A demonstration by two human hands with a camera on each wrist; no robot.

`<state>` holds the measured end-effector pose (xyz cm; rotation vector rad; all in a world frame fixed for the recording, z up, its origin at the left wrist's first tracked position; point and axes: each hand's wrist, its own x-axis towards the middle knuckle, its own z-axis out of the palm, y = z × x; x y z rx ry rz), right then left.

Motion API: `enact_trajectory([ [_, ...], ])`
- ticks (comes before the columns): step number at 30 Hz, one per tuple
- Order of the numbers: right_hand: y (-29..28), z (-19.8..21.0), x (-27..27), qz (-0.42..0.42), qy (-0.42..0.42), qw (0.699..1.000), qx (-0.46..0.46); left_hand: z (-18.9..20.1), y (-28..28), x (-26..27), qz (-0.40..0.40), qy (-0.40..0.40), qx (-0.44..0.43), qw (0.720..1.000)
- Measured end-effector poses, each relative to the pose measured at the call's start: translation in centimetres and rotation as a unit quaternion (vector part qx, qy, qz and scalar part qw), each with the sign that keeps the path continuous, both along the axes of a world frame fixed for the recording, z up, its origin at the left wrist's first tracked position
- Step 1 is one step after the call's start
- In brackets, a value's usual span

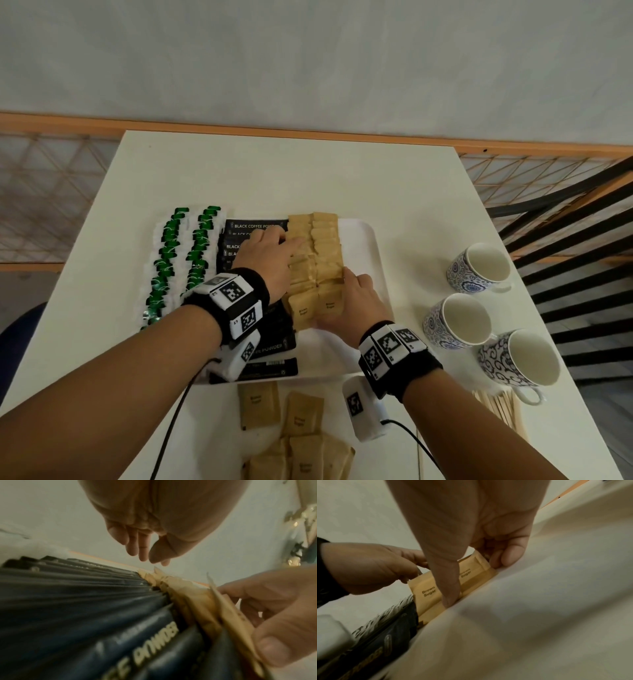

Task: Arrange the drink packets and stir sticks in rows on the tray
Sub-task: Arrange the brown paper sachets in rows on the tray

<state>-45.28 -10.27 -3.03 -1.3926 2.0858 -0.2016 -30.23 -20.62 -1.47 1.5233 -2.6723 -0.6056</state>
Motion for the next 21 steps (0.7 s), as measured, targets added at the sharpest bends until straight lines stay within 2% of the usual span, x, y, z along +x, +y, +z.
enact_trajectory([
  [3,0.0,0.0,0.0,0.0,0.001,1.0,-0.004,-0.1,-0.4,-0.1,-0.022,-0.052,-0.022,0.998],
  [7,0.1,0.2,0.1,-0.003,-0.001,1.0,-0.009,0.1,-0.5,0.1,-0.009,-0.063,-0.05,0.997],
  [10,0.1,0.3,0.1,-0.002,0.003,1.0,-0.011,-0.2,-0.4,0.2,0.0,-0.064,-0.029,0.998],
  [17,0.1,0.4,0.0,-0.001,-0.005,1.0,-0.01,-0.3,-0.6,0.8,0.035,0.03,0.035,0.998],
  [21,0.3,0.2,0.0,-0.009,-0.013,1.0,-0.014,-0.2,-0.3,2.0,0.068,0.044,0.075,0.994],
])
